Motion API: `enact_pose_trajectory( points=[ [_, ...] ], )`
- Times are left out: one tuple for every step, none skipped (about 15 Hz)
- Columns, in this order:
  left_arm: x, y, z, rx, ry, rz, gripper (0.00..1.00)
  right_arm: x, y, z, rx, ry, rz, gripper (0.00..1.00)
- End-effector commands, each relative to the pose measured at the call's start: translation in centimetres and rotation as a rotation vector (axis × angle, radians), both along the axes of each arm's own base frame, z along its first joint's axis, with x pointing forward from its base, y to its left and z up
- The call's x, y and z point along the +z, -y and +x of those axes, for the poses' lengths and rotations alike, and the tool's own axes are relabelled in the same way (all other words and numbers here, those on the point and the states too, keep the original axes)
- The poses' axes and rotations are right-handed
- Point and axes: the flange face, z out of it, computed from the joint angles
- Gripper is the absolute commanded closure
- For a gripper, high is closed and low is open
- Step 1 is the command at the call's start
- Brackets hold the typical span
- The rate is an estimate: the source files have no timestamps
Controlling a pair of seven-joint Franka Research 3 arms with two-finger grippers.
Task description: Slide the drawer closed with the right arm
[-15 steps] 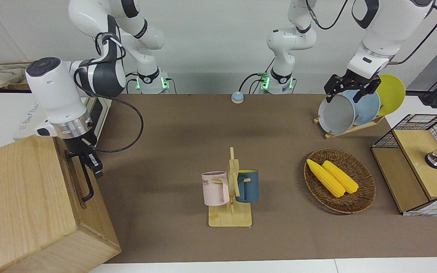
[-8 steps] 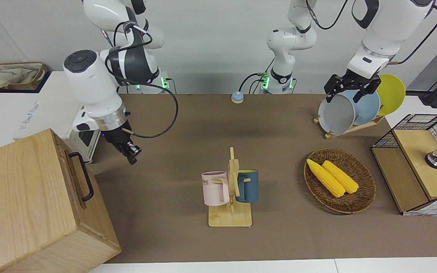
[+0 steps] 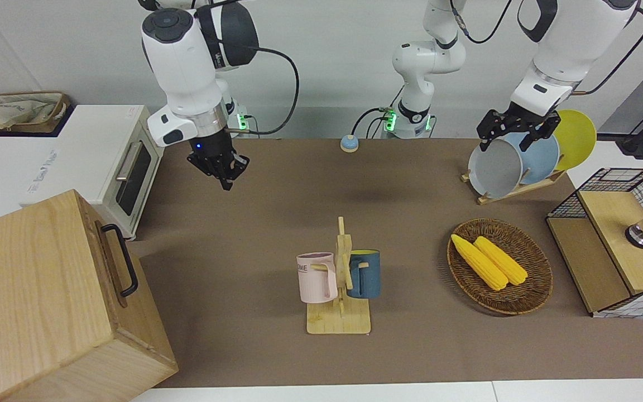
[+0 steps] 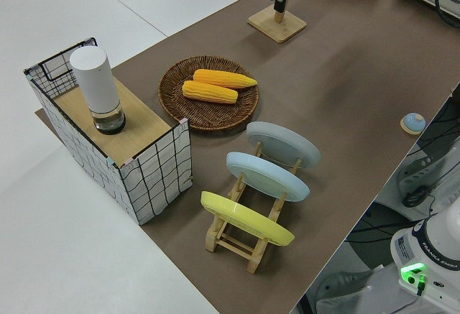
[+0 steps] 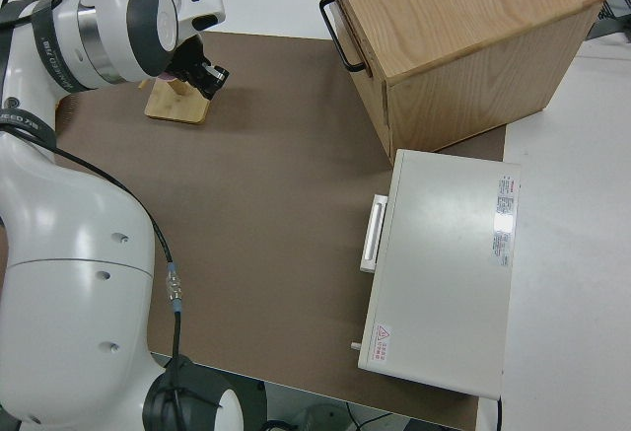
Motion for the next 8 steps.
enact_pose_trajectory(
  points=[
    [0.3,-0.1,0.2,-0.012,-0.006,0.016,0.01,1.6,2.3,-2.6,0.166,0.005,-0.032,1.000],
    [0.4,-0.1,0.2,-0.012,-0.005,0.016,0.01,1.8,3.5,-2.8,0.197,0.009,-0.056,1.000],
    [0.4,-0.1,0.2,-0.012,-0.005,0.016,0.01,2.2,4.1,-3.1,0.247,0.008,-0.077,1.000],
    [0.4,-0.1,0.2,-0.012,-0.005,0.016,0.01,2.3,4.6,-3.2,0.268,-0.001,-0.085,1.000],
    [0.3,-0.1,0.2,-0.012,-0.006,0.016,0.01,2.7,5.1,-3.4,0.267,-0.003,-0.086,1.000],
    [0.4,-0.1,0.2,-0.012,-0.005,0.016,0.01,2.9,5.2,-3.5,0.274,-0.003,-0.089,1.000],
    [0.4,-0.1,0.2,-0.012,-0.005,0.016,0.01,2.8,5.2,-3.6,0.285,-0.009,-0.089,1.000],
    [0.4,-0.1,0.2,-0.012,-0.005,0.016,0.01,2.9,5.3,-3.6,0.288,-0.015,-0.090,1.000]
  ],
)
